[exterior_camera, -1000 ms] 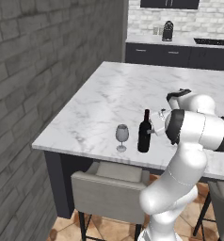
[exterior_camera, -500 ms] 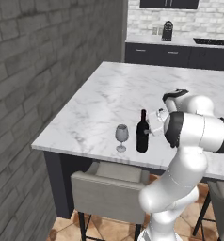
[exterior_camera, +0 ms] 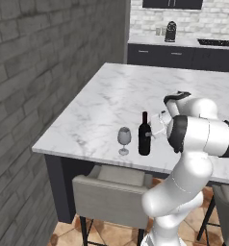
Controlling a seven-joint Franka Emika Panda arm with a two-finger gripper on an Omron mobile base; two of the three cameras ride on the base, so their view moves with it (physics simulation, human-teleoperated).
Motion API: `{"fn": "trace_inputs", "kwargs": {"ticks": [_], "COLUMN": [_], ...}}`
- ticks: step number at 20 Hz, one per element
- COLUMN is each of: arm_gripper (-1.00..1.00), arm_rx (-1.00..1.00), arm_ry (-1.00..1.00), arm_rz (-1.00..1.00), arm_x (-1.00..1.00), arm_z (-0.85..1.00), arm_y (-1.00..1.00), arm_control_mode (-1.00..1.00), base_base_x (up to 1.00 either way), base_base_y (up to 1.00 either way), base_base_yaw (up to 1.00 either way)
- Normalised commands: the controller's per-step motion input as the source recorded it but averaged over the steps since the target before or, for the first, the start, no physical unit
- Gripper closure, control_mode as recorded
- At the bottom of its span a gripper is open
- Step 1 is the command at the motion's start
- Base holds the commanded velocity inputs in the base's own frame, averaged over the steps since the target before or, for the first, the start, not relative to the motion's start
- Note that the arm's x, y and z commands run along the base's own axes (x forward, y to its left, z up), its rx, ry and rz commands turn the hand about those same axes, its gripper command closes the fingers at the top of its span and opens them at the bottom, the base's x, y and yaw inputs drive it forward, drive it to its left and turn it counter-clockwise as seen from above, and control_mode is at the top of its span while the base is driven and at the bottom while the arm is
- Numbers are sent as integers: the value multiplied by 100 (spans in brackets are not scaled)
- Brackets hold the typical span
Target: There is a wine glass and glass cup on the dining counter. Place the wine bottle next to the wine glass and the juice bottle next to the glass cup.
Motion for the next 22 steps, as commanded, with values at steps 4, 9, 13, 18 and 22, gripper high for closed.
{"fn": "trace_inputs", "kwargs": {"ticks": [4, 9, 13, 18, 22], "arm_gripper": [100, -100, -100, -100, -100], "arm_rx": [6, 5, 4, 3, 0], "arm_ry": [0, 0, 0, 0, 0], "arm_rz": [-1, 0, 0, 0, 0], "arm_x": [0, -1, 0, 0, -3], "arm_z": [-28, -26, -16, -10, -5], "arm_y": [0, 0, 0, 0, 5], "arm_control_mode": [-100, -100, -100, -100, -100], "base_base_x": [0, 0, 0, 0, 0], "base_base_y": [0, 0, 0, 0, 0], "base_base_yaw": [0, 0, 0, 0, 0]}}
